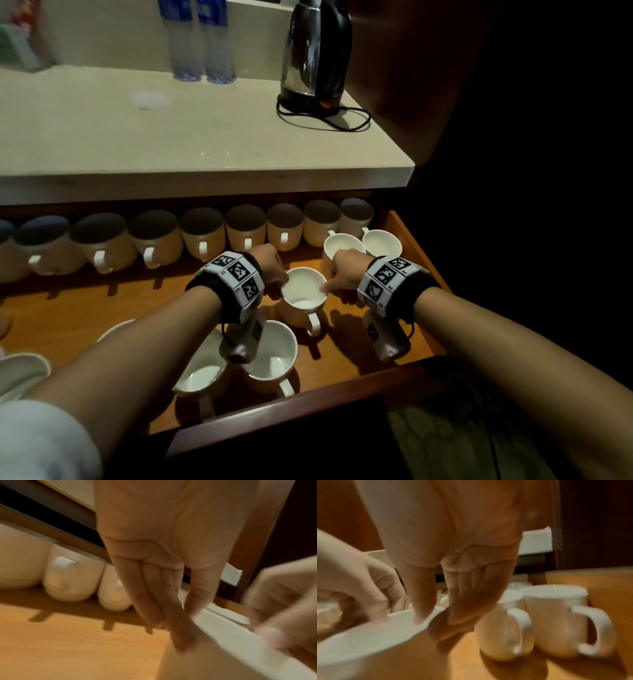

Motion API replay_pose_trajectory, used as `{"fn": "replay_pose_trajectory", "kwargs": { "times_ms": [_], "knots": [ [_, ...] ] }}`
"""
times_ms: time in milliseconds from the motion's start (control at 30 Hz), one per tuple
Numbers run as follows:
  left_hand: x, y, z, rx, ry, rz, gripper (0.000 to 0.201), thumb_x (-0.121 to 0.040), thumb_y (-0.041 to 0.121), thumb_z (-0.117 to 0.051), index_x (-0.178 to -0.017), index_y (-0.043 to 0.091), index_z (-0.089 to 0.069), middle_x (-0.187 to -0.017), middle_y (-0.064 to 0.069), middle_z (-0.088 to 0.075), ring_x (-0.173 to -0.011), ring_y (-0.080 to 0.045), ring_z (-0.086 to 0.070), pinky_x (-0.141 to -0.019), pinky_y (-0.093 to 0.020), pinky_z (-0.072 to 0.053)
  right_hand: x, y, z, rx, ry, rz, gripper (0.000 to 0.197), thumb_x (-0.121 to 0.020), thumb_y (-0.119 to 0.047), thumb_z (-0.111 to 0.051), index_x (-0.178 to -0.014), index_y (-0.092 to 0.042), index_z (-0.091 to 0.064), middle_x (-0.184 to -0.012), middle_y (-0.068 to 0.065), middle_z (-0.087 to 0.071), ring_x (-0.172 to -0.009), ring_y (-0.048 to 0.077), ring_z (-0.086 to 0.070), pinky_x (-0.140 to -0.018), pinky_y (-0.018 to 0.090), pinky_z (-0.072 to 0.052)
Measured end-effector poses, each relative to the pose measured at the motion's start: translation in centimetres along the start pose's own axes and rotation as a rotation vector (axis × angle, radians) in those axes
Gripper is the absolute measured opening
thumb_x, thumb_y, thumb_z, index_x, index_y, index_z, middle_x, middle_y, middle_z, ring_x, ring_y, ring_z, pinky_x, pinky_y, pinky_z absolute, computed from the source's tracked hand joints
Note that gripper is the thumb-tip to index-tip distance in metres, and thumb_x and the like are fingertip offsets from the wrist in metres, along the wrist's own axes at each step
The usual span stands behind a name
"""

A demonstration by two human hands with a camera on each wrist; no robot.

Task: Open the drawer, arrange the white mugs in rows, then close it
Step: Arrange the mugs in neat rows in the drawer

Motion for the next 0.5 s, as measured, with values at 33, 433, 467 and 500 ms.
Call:
{"fn": "replay_pose_trajectory", "kwargs": {
  "times_ms": [33,433,467,500],
  "knots": [
    [-0.2,-0.3,0.5,0.021,0.033,0.000,0.013,-0.085,0.011,-0.063,-0.076,0.003,-0.069,-0.058,-0.004,-0.069,-0.055,-0.012,-0.066,-0.072,-0.030,-0.059,0.0,0.2,-0.6,-0.056,-0.035,-0.018,0.032,-0.088,-0.034,-0.063,-0.070,-0.008,-0.059,-0.060,0.001,-0.061,-0.045,0.012,-0.056,-0.050,0.022,-0.048],
    [-2.7,-0.7,2.3,0.095,0.132,0.000,0.017,-0.087,0.013,-0.059,-0.090,0.000,-0.070,-0.078,-0.013,-0.074,-0.078,-0.022,-0.073,-0.082,-0.038,-0.059,-1.7,-0.5,-1.9,-0.464,-0.024,-0.032,0.031,-0.089,-0.023,-0.063,-0.090,0.008,-0.069,-0.080,0.019,-0.070,-0.068,0.026,-0.066,-0.082,0.039,-0.059],
    [-2.9,-0.8,2.3,0.101,0.136,0.005,0.017,-0.087,0.013,-0.059,-0.090,0.001,-0.070,-0.076,-0.012,-0.073,-0.074,-0.022,-0.071,-0.080,-0.036,-0.059,-1.9,-0.5,-1.8,-0.480,-0.006,-0.035,0.030,-0.090,-0.021,-0.062,-0.088,0.008,-0.069,-0.080,0.019,-0.071,-0.067,0.026,-0.066,-0.082,0.038,-0.059],
    [-3.1,-0.8,2.3,0.106,0.138,0.012,0.017,-0.087,0.013,-0.059,-0.090,0.001,-0.070,-0.072,-0.011,-0.072,-0.068,-0.021,-0.069,-0.076,-0.034,-0.057,-2.1,-0.3,-1.8,-0.489,0.010,-0.038,0.029,-0.091,-0.021,-0.061,-0.087,0.007,-0.069,-0.081,0.020,-0.072,-0.066,0.025,-0.066,-0.081,0.038,-0.059]
  ]
}}
Point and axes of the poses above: each hand's wrist, its own x-axis away from the middle knuckle, its own z-axis out of the back of the hand, y = z × x, the point moved 9 cm from there along -x, towards the middle knuckle
